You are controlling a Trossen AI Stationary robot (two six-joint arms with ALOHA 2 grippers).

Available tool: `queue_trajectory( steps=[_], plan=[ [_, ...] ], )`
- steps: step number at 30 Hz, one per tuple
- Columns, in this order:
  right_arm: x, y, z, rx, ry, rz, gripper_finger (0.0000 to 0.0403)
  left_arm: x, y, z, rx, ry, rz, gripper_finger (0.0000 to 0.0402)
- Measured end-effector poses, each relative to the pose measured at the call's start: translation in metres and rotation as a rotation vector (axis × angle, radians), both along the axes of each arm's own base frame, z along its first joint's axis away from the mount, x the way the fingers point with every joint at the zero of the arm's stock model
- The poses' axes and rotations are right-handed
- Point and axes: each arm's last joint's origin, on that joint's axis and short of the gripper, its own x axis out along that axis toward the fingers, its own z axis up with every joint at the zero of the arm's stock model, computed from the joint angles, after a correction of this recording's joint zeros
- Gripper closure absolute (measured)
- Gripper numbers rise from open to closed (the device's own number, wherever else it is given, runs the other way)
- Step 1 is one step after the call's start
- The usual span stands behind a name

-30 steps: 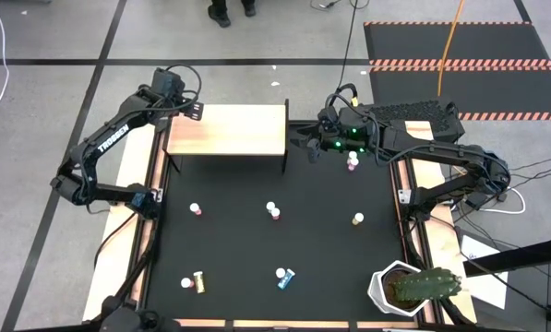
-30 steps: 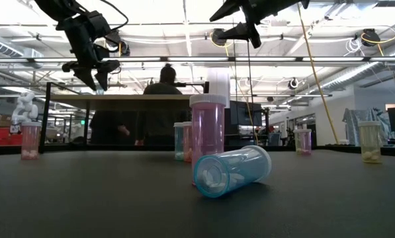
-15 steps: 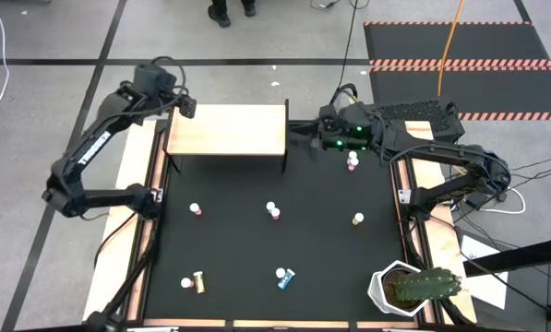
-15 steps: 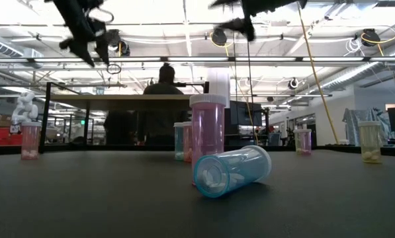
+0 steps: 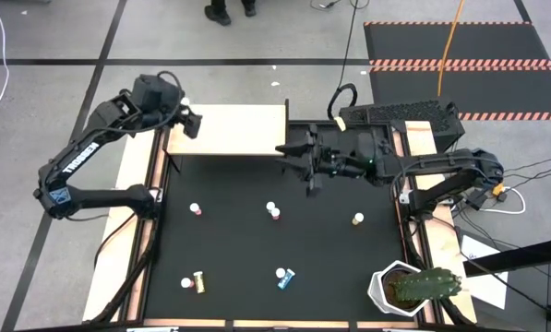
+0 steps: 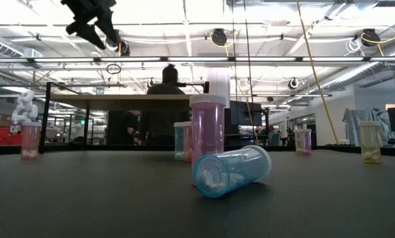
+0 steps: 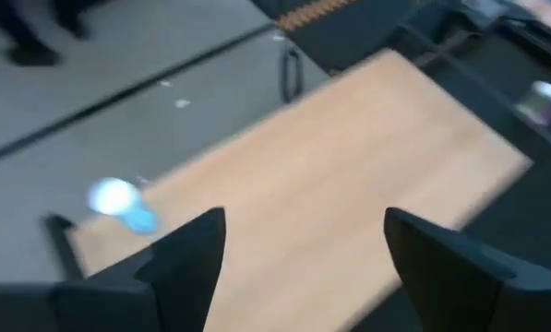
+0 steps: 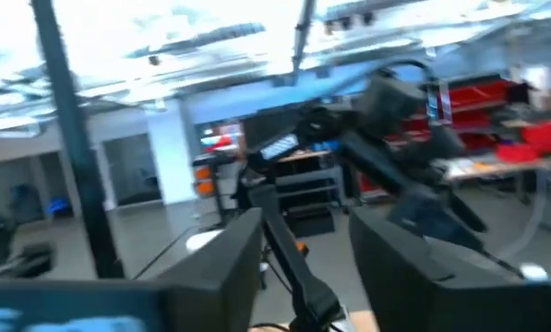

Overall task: Pick and place medicine bottles onto shelf by color
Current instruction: Put the top left red pill bottle on the shelf

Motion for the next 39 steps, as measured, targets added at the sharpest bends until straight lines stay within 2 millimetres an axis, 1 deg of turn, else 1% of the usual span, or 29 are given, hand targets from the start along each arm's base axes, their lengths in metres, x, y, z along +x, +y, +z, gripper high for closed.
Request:
queue_trajectory(
  steps=[4,6,8,10,13,15,18,20,25,29,34,36,39],
  plan=[
    [-0.001,0.010,-0.001,0.051,0.017,-0.030,0.0344,0.003,-0.019,-0.007,-0.131,0.021,-0.003,0.0105],
    [-0.004,0.011,-0.003,0.062,0.067,-0.022,0.0378,0.004,-0.028,-0.011,-0.192,0.053,0.023,0.0105],
    [-0.006,0.008,-0.007,0.081,0.144,-0.031,0.0396,0.006,-0.039,-0.014,-0.255,0.068,0.041,0.0105],
    [-0.009,0.004,-0.014,0.132,0.232,-0.039,0.0392,0.009,-0.051,-0.017,-0.302,0.074,0.050,0.0105],
    [-0.017,0.002,-0.022,0.190,0.371,-0.048,0.0371,0.015,-0.070,-0.018,-0.319,0.073,0.080,0.0105],
    [-0.023,0.004,-0.027,0.201,0.453,-0.049,0.0358,0.019,-0.081,-0.022,-0.327,0.052,0.113,0.0105],
    [-0.030,0.010,-0.034,0.228,0.558,-0.042,0.0344,0.023,-0.096,-0.032,-0.378,0.034,0.164,0.0105],
    [-0.033,0.015,-0.038,0.222,0.606,-0.053,0.0338,0.025,-0.104,-0.044,-0.415,0.047,0.189,0.0105],
    [-0.038,0.029,-0.048,0.192,0.717,-0.047,0.0330,0.029,-0.124,-0.090,-0.504,0.150,0.258,0.0105],
    [-0.040,0.039,-0.058,0.203,0.740,-0.045,0.0329,0.027,-0.136,-0.124,-0.540,0.245,0.263,0.0105],
    [-0.042,0.049,-0.070,0.301,0.709,-0.018,0.0329,0.026,-0.138,-0.157,-0.552,0.279,0.251,0.0105],
    [-0.042,0.053,-0.078,0.329,0.697,-0.028,0.0329,0.026,-0.137,-0.166,-0.569,0.283,0.237,0.0105],
    [-0.043,0.058,-0.084,0.375,0.669,-0.027,0.0329,0.022,-0.136,-0.176,-0.579,0.320,0.250,0.0105]
  ],
)
